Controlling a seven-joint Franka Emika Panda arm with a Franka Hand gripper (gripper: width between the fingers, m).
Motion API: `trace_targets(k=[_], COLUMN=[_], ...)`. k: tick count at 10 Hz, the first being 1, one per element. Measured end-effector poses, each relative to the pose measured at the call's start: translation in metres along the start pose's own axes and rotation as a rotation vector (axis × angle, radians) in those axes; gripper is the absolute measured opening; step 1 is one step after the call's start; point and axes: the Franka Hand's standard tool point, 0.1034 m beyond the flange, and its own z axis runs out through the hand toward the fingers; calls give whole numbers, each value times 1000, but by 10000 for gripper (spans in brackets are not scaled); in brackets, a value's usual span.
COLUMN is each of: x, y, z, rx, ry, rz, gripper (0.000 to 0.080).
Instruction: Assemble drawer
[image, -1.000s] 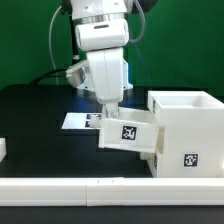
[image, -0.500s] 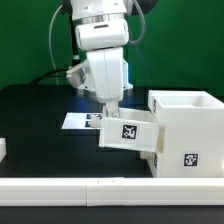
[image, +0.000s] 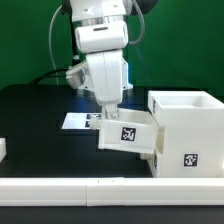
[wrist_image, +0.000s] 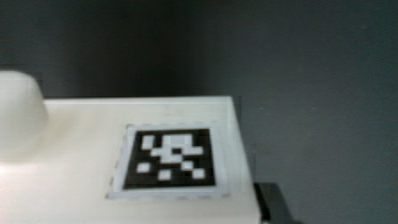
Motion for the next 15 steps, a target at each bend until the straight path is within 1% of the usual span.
trace_targets(k=[1,2,3,4,5,7,8,10,15], x=[-1,-3,-4,-3,-4,-8,-9,-7,-8], y=[-5,-9,-6,-5,-4,2,3,3,1], z=[1,1,-1,0,-1,-9,-10,-10,-7], rx=[37,106,132,121,119,115,111,112,117], ry=[-5,-14,-16,-13,-7,33,37,37,44], rz=[-1,-2,-3,-3,-34,-85,-95,-94,-101], gripper=[38,38,38,38,38,38,38,38,38])
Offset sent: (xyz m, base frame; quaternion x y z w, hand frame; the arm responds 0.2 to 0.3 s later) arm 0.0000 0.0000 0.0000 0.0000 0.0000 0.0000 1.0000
